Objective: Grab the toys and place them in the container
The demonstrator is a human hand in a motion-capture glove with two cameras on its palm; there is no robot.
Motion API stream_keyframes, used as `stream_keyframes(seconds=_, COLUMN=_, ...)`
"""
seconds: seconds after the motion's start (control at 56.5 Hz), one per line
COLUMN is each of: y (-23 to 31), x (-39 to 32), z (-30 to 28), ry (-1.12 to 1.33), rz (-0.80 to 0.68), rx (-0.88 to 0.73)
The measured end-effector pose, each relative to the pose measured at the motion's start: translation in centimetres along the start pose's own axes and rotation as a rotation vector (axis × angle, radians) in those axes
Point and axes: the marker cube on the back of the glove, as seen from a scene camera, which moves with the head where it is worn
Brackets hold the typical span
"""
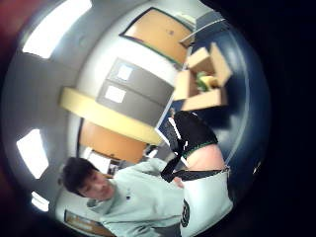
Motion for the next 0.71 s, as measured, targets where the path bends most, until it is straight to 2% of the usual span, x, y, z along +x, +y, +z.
stream_keyframes(seconds=0.089, y=4.3, x=6.1, z=0.2, ry=0.174, rz=0.071, rx=-0.091)
stream_keyframes(seconds=0.195, y=8.5, x=13.0, z=1.9, ry=0.200, rz=0.215, rx=-0.232)
stream_keyframes(seconds=0.336, y=11.5, x=22.5, z=5.0, ry=0.433, rz=0.379, rx=-0.313)
stream_keyframes(seconds=0.478, y=13.7, x=26.7, z=8.4, ry=0.613, rz=0.539, rx=-0.455)
stream_keyframes(seconds=0.584, y=14.6, x=28.3, z=10.0, ry=0.697, rz=0.567, rx=-0.499)
stream_keyframes(seconds=0.708, y=14.4, x=29.1, z=10.8, ry=0.752, rz=0.482, rx=-0.480)
